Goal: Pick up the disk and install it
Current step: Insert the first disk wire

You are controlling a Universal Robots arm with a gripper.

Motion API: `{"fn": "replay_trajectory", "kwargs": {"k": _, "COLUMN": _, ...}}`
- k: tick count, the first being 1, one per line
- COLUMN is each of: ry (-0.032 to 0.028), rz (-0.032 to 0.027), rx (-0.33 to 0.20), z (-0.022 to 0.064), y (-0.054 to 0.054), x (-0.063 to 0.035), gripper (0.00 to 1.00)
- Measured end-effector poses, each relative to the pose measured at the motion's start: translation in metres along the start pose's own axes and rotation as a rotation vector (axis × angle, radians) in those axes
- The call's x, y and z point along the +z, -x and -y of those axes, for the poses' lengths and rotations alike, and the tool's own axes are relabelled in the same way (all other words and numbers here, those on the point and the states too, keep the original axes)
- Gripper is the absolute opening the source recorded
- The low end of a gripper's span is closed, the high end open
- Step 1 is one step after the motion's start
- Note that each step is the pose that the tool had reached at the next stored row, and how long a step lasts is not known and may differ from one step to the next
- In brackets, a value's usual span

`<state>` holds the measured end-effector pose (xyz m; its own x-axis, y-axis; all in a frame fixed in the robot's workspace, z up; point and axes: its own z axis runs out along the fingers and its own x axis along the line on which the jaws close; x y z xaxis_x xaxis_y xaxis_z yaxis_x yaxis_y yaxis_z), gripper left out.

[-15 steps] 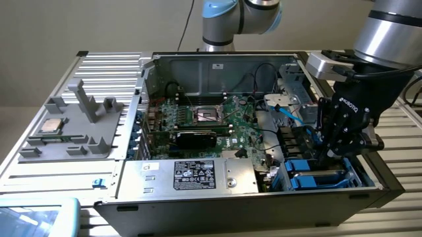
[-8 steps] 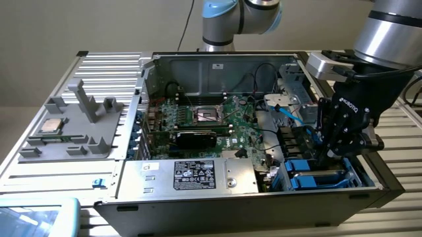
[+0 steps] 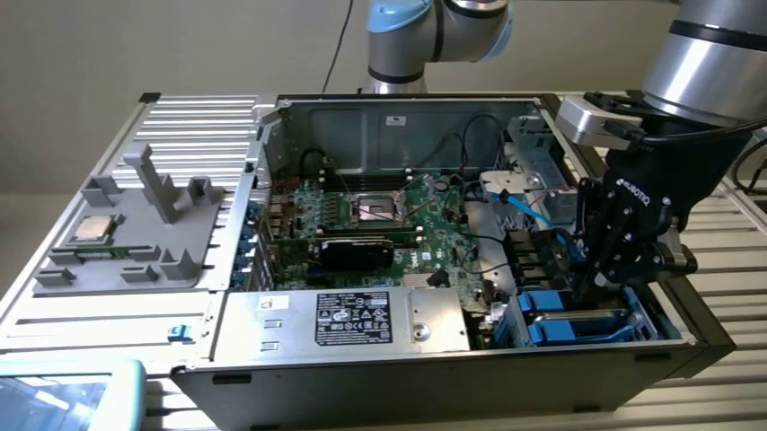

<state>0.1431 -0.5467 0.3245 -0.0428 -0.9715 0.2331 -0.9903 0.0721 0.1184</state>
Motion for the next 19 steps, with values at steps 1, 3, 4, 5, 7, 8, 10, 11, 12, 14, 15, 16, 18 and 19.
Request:
{"fn": "replay_trajectory", "kwargs": {"k": 1, "ry": 0.0000, "rz": 0.0000, "rx": 0.000, "z": 0.0000, "y": 0.000, "x": 0.0000, "gripper": 0.16}}
{"fn": "replay_trajectory", "kwargs": {"k": 3, "ry": -0.0001, "rz": 0.0000, "rx": 0.000, "z": 0.0000, "y": 0.000, "x": 0.0000, "gripper": 0.16}}
{"fn": "replay_trajectory", "kwargs": {"k": 4, "ry": 0.0000, "rz": 0.0000, "rx": 0.000, "z": 0.0000, "y": 0.000, "x": 0.0000, "gripper": 0.16}}
{"fn": "replay_trajectory", "kwargs": {"k": 5, "ry": -0.0006, "rz": 0.0001, "rx": 0.000, "z": 0.0001, "y": 0.000, "x": -0.0002, "gripper": 0.18}}
{"fn": "replay_trajectory", "kwargs": {"k": 7, "ry": -0.0006, "rz": -0.0007, "rx": 0.000, "z": -0.0001, "y": -0.001, "x": -0.0027, "gripper": 0.18}}
{"fn": "replay_trajectory", "kwargs": {"k": 8, "ry": -0.0007, "rz": -0.0012, "rx": 0.000, "z": -0.0003, "y": -0.001, "x": -0.0043, "gripper": 0.25}}
{"fn": "replay_trajectory", "kwargs": {"k": 10, "ry": -0.0010, "rz": -0.0020, "rx": 0.000, "z": -0.0009, "y": -0.002, "x": -0.0078, "gripper": 0.25}}
{"fn": "replay_trajectory", "kwargs": {"k": 11, "ry": -0.0011, "rz": -0.0029, "rx": 0.000, "z": -0.0012, "y": -0.003, "x": -0.0107, "gripper": 0.25}}
{"fn": "replay_trajectory", "kwargs": {"k": 12, "ry": -0.0012, "rz": -0.0047, "rx": 0.001, "z": -0.0011, "y": -0.003, "x": -0.0141, "gripper": 0.25}}
{"fn": "replay_trajectory", "kwargs": {"k": 14, "ry": -0.0013, "rz": -0.0090, "rx": 0.001, "z": 0.0010, "y": -0.005, "x": -0.0210, "gripper": 0.25}}
{"fn": "replay_trajectory", "kwargs": {"k": 15, "ry": -0.0014, "rz": -0.0114, "rx": 0.002, "z": 0.0024, "y": -0.005, "x": -0.0243, "gripper": 0.25}}
{"fn": "replay_trajectory", "kwargs": {"k": 16, "ry": -0.0016, "rz": -0.0142, "rx": 0.002, "z": 0.0031, "y": -0.006, "x": -0.0275, "gripper": 0.25}}
{"fn": "replay_trajectory", "kwargs": {"k": 18, "ry": -0.0018, "rz": -0.0198, "rx": 0.003, "z": 0.0024, "y": -0.007, "x": -0.0344, "gripper": 0.25}}
{"fn": "replay_trajectory", "kwargs": {"k": 19, "ry": -0.0022, "rz": -0.0225, "rx": 0.003, "z": 0.0019, "y": -0.007, "x": -0.0379, "gripper": 0.25}}
